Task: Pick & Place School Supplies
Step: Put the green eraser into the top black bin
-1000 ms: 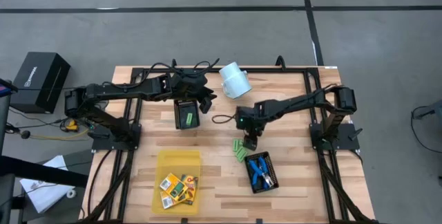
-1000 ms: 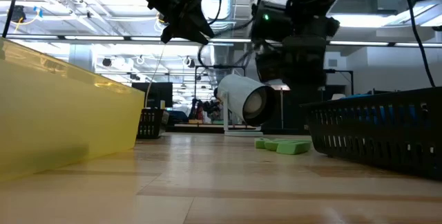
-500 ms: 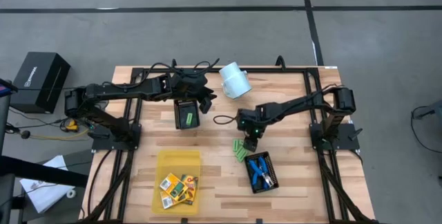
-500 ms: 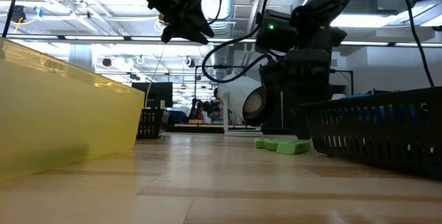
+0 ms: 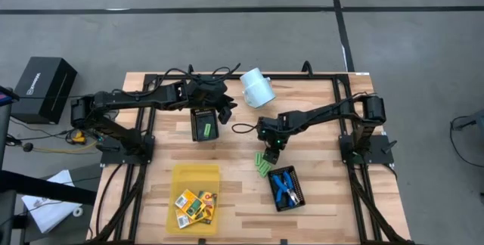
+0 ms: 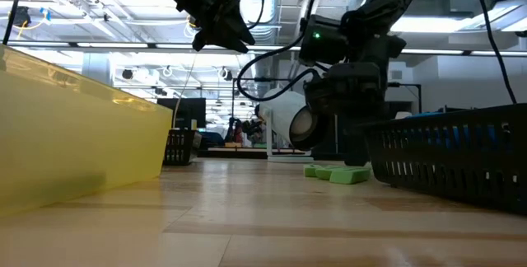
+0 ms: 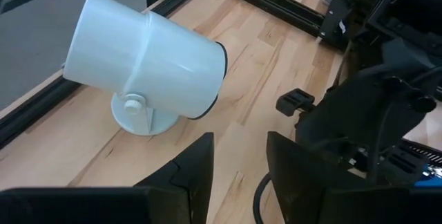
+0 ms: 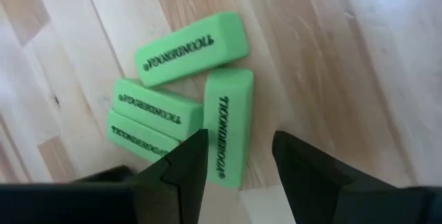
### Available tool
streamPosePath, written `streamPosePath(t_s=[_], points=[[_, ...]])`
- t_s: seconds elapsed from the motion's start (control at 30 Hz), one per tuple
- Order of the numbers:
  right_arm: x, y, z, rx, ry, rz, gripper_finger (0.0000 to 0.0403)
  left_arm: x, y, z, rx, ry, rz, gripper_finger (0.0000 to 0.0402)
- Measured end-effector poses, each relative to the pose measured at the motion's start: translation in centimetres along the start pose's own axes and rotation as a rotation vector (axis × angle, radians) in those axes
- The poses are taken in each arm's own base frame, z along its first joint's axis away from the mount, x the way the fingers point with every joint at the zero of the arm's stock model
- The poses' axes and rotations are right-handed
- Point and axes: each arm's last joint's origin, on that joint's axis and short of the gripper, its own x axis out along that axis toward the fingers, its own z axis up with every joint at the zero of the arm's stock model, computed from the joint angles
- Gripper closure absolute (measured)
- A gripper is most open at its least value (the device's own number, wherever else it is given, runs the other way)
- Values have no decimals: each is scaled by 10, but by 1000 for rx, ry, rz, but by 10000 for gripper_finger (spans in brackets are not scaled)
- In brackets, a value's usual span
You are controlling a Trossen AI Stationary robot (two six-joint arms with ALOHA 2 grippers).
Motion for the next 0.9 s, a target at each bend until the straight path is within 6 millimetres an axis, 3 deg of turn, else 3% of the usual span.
streamPosePath(t_s=[0.9], points=[[1,-5,4,82,-84,-148,245,0,0,0,55,0,0,273]])
